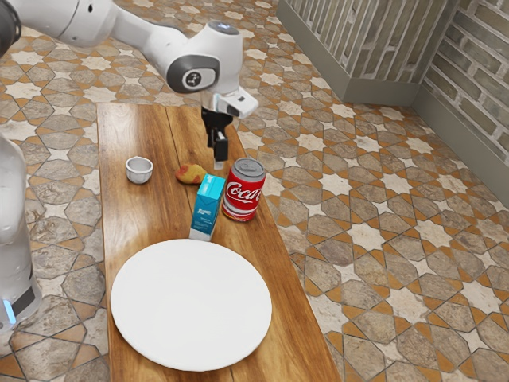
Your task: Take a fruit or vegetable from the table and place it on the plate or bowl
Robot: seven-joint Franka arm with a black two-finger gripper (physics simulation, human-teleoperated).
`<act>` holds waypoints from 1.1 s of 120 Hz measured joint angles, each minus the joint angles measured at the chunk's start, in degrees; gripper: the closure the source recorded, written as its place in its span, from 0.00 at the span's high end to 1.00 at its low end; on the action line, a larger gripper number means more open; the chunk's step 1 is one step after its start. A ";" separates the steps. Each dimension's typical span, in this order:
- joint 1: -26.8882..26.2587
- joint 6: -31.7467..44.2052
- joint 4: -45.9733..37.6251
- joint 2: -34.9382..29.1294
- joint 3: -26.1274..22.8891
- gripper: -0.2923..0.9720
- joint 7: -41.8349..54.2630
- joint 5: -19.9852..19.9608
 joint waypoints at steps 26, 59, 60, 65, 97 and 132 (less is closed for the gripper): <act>0.73 1.86 -4.01 -2.14 0.52 0.77 1.31 1.89; 1.03 3.63 -4.62 -2.02 0.50 0.77 3.35 2.48; 1.03 3.65 -4.62 -2.02 0.49 0.77 3.39 2.48; 1.00 3.75 -4.67 -2.05 0.43 0.77 3.63 2.50; 1.05 4.06 -7.07 -3.90 0.35 0.77 4.78 2.58; 1.14 4.39 -8.52 -4.03 0.49 0.77 5.70 2.59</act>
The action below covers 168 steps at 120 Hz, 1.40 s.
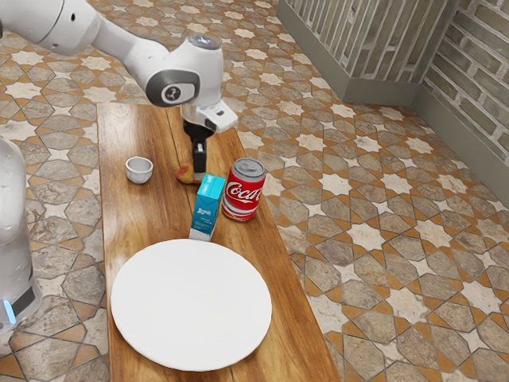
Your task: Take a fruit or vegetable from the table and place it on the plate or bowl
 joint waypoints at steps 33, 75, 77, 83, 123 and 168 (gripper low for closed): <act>0.10 0.26 -0.51 0.06 -0.03 0.77 0.58 0.04; 0.10 1.48 -1.86 0.19 -0.03 0.77 1.01 0.04; 0.10 1.51 -1.87 0.21 -0.03 0.76 1.02 0.05; 0.10 1.58 -1.88 0.26 -0.03 0.72 1.06 0.04; 0.24 1.77 -1.88 0.14 0.05 0.42 0.58 0.73; 0.27 -2.52 1.30 -2.81 -0.18 0.38 -1.05 1.46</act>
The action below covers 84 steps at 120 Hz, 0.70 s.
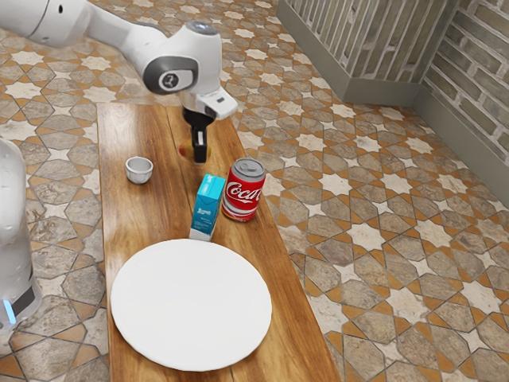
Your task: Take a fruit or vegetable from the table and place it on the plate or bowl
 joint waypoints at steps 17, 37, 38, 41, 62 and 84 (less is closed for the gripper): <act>-0.31 -4.81 6.77 0.12 -1.32 0.36 0.37 -0.77; -0.46 -9.70 9.93 -3.81 -5.13 0.34 0.72 -1.41; -0.45 -9.92 9.91 -4.24 -5.40 0.34 0.73 -1.43; -0.45 -10.56 9.88 -5.32 -6.18 0.34 0.78 -1.48; -0.44 -14.46 10.13 -10.21 -13.72 0.34 1.09 -2.29; -0.45 -16.83 11.00 -10.63 -21.66 0.34 1.38 -4.32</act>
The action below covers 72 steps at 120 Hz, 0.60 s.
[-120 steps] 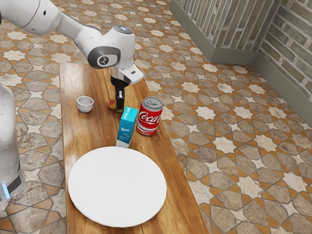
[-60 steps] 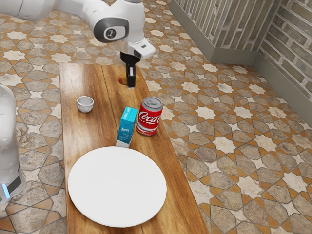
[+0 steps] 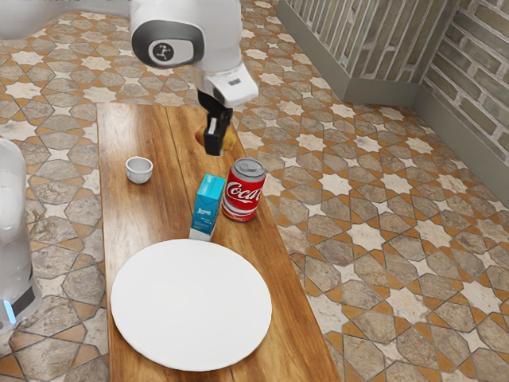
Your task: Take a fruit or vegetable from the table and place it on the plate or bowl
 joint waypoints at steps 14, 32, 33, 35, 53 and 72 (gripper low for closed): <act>0.00 -0.75 0.05 0.00 -3.97 0.34 0.15 -1.49; -0.04 -1.19 0.68 0.96 -8.36 0.34 0.32 -3.11; -0.05 -1.19 0.73 1.12 -8.53 0.34 0.33 -3.16; -0.06 -1.18 0.81 1.45 -8.95 0.34 0.34 -3.25; -0.24 -0.99 1.42 3.16 -12.35 0.34 0.47 -4.07; -0.28 -0.87 1.82 3.99 -15.34 0.34 0.56 -4.75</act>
